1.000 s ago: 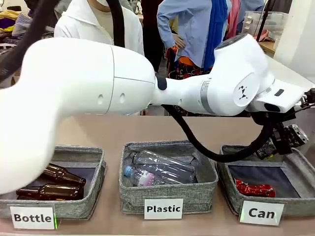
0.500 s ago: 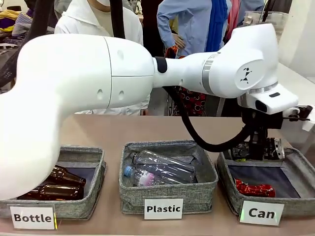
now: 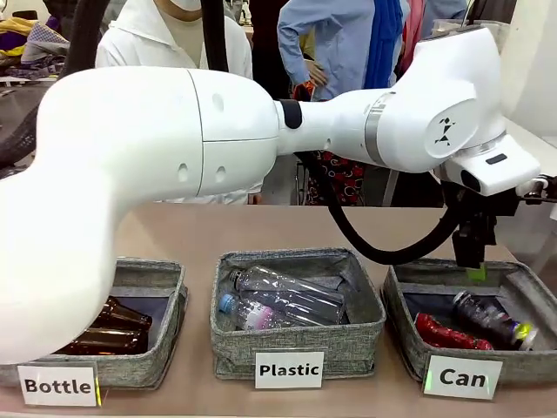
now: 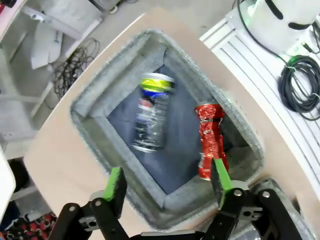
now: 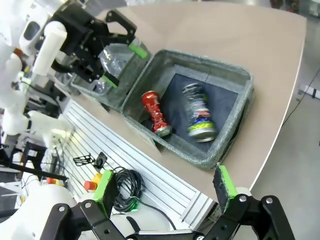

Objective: Sort the can waste into the basket.
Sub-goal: Pick up the can waste from the table and place it in the right Fabric basket.

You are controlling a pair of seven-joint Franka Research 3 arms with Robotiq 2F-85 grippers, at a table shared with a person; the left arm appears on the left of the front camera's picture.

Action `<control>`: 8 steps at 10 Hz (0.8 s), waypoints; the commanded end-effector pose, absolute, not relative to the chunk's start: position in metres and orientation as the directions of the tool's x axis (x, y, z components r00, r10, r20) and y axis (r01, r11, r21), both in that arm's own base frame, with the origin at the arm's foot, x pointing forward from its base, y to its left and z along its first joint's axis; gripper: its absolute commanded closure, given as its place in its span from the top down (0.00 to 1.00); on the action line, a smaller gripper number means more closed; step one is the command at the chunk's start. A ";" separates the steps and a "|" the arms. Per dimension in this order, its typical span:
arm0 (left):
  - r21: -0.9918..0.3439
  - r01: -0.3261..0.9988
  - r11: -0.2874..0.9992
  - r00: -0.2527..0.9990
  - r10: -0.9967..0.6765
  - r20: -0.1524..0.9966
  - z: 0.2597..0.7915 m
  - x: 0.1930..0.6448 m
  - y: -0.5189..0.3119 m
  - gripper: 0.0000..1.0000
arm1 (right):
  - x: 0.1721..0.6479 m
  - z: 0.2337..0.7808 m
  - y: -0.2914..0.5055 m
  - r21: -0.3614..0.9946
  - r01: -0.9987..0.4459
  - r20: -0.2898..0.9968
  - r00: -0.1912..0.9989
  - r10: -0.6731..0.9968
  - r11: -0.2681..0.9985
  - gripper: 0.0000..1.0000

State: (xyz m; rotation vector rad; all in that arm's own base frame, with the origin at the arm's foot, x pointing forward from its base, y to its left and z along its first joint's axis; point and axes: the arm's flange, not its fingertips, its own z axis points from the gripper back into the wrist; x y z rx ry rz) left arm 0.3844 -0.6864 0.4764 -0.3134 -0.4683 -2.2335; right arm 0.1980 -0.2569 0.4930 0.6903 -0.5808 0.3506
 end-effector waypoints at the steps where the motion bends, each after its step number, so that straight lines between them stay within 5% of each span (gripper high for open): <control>1: 0.228 0.759 -0.610 -0.646 -0.659 0.385 0.475 0.390 -0.686 1.00 | 0.200 0.495 -0.255 0.509 -0.472 0.603 0.792 0.093 0.720 1.00; 5: 0.201 0.805 -0.558 -0.582 -0.680 0.446 0.496 0.397 -0.658 1.00 | 0.200 0.495 -0.255 0.509 -0.472 0.603 0.792 0.093 0.720 1.00; 8: 0.118 0.935 -0.334 -0.322 -0.663 0.676 0.516 0.385 -0.573 1.00 | 0.233 0.504 -0.234 0.521 -0.572 0.673 0.732 0.108 0.633 1.00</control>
